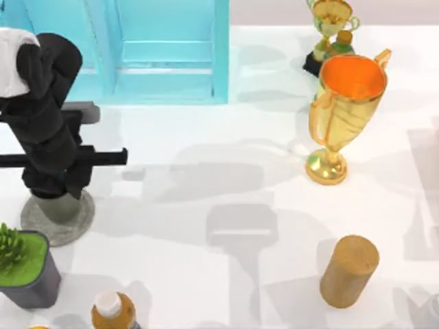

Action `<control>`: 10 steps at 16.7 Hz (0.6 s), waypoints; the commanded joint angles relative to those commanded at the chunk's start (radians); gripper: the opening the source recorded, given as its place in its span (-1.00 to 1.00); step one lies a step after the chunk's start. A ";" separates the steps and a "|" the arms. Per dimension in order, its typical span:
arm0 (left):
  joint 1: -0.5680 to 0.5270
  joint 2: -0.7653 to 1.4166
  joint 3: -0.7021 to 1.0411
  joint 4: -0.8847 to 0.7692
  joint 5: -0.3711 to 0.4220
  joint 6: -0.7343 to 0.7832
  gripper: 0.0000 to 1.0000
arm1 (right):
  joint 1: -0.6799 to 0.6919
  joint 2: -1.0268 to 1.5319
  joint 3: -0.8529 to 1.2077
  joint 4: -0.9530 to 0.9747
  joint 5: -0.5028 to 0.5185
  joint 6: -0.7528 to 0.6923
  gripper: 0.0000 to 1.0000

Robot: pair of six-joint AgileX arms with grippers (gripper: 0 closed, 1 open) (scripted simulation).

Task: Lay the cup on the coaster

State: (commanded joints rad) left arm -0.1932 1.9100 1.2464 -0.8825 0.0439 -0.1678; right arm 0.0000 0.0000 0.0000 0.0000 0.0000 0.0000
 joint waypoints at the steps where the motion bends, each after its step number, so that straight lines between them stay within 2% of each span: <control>1: 0.001 0.001 -0.004 0.005 0.000 0.001 -1.00 | 0.000 0.000 0.000 0.000 0.000 0.000 1.00; 4: 0.001 0.001 -0.004 0.005 0.000 0.001 -1.00 | 0.000 0.000 0.000 0.000 0.000 0.000 1.00; 10: 0.001 0.001 -0.004 0.005 0.000 0.001 -0.10 | 0.000 0.000 0.000 0.000 0.000 0.000 1.00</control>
State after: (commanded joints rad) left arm -0.1924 1.9115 1.2423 -0.8778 0.0440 -0.1673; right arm 0.0000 0.0000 0.0000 0.0000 0.0000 0.0000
